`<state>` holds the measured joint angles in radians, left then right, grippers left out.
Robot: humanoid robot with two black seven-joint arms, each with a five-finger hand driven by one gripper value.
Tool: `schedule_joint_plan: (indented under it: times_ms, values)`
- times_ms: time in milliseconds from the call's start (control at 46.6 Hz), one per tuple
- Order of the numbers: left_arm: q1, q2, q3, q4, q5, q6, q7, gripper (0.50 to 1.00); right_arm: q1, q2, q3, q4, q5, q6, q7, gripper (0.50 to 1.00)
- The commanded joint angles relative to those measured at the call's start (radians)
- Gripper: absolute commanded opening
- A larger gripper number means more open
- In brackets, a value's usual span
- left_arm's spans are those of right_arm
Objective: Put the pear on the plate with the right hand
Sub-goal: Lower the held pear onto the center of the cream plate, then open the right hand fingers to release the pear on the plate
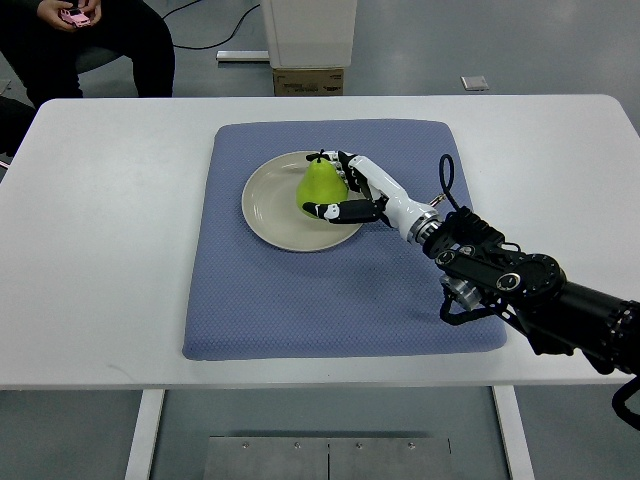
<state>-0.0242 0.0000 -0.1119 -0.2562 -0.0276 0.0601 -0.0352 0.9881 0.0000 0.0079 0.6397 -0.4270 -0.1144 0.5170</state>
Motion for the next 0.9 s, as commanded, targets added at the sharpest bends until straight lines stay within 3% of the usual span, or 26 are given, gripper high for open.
schedule_joint_plan:
  times_ms: [0, 43, 107, 150, 172, 880]
  values:
    - [0.000, 0.000, 0.000, 0.000, 0.000, 0.001, 0.000, 1.000, 0.001, 0.000, 0.006, -0.002, 0.002, -0.005, 0.001, 0.555]
    - [0.000, 0.000, 0.000, 0.000, 0.000, 0.000, 0.000, 1.000, 0.001, 0.000, 0.014, -0.002, 0.004, -0.008, 0.001, 0.681]
    - [0.000, 0.000, 0.000, 0.000, 0.000, 0.000, 0.000, 1.000, 0.001, 0.000, 0.032, 0.000, 0.010, -0.010, 0.001, 0.821]
    - [0.000, 0.000, 0.000, 0.000, 0.000, 0.000, 0.000, 1.000, 0.001, 0.000, 0.041, 0.000, 0.019, -0.010, 0.001, 0.963]
    - [0.000, 0.000, 0.000, 0.000, 0.000, 0.000, 0.000, 1.000, 0.001, 0.000, 0.046, 0.000, 0.022, -0.008, 0.001, 0.997]
    - [0.000, 0.000, 0.000, 0.000, 0.000, 0.001, 0.000, 1.000, -0.008, 0.000, 0.080, -0.015, 0.025, -0.008, 0.001, 1.000]
